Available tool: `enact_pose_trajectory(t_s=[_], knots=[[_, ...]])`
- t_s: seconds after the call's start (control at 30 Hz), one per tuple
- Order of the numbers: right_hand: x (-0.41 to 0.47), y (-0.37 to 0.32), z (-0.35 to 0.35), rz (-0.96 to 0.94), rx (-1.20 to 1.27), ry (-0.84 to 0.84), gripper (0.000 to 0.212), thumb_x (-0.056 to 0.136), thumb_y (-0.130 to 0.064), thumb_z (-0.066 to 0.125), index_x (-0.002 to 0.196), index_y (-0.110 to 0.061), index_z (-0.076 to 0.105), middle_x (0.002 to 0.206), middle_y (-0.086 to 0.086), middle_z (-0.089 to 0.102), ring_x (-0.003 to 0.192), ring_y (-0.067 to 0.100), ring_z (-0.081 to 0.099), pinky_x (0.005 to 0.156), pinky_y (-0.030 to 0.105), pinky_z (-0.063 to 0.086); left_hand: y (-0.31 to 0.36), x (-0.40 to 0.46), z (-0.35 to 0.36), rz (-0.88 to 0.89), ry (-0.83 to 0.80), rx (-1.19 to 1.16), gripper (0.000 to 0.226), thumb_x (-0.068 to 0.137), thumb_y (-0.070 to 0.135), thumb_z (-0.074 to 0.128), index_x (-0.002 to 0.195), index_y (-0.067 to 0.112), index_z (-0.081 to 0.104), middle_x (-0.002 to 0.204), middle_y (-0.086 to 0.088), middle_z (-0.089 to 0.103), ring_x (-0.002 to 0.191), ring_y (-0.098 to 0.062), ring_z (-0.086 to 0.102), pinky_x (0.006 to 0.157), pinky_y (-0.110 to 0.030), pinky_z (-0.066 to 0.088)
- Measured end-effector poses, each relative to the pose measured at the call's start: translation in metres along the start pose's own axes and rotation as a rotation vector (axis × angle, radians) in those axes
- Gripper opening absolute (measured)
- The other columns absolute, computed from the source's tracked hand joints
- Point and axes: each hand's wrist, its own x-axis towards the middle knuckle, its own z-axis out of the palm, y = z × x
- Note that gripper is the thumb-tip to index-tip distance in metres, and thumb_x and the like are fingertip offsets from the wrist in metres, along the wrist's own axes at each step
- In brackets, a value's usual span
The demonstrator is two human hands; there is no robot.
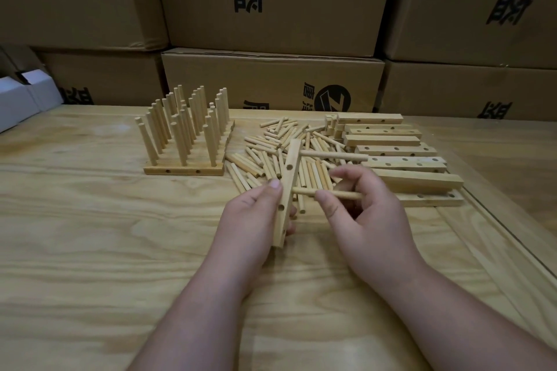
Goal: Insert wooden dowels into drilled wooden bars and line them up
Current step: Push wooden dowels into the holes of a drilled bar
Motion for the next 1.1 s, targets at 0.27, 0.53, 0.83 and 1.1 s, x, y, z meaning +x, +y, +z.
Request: enact_pose_trajectory(t_s=[0.27,0.53,0.83,1.1], knots=[[0.003,0.010,0.000,0.038,-0.328,-0.313,0.032,0.100,-0.043,0.046,0.122,-0.033,0.068,0.125,-0.023,0.061,0.118,-0.005,0.050,0.105,0.031,0.042,0.007,0.006,-0.001,-0.064,0.124,-0.471,0.034,0.104,0.031,0.055,0.097,0.000,0.068,0.073,-0.008,0.073,0.057,-0.017,0.067,0.055,-0.031,0.058],[0.000,0.009,0.003,-0.001,-0.504,-0.293,0.013,0.094,-0.031,0.060,0.095,-0.034,0.073,0.095,-0.025,0.063,0.099,-0.004,0.053,0.089,0.022,0.044,0.006,0.008,-0.002,-0.077,0.114,-0.492,0.029,0.103,0.031,0.056,0.108,0.005,0.067,0.080,-0.008,0.076,0.063,-0.015,0.070,0.056,-0.031,0.058],[0.001,0.012,0.001,0.171,-0.761,-0.191,0.022,0.089,-0.044,0.063,0.098,-0.028,0.074,0.098,-0.012,0.054,0.097,0.012,0.056,0.085,0.033,0.052,0.003,0.010,-0.001,-0.101,0.133,-0.479,0.034,0.105,0.031,0.052,0.114,0.001,0.066,0.070,-0.006,0.070,0.052,-0.013,0.061,0.048,-0.026,0.052],[0.003,0.010,-0.001,0.166,-0.316,0.063,0.013,0.094,-0.027,0.052,0.083,-0.033,0.056,0.073,-0.010,0.063,0.061,0.009,0.057,0.051,0.034,0.044,0.005,0.008,0.002,-0.070,0.214,-0.405,0.041,0.108,0.033,0.042,0.098,0.010,0.074,0.054,0.000,0.059,0.039,-0.012,0.046,0.039,-0.023,0.042]])
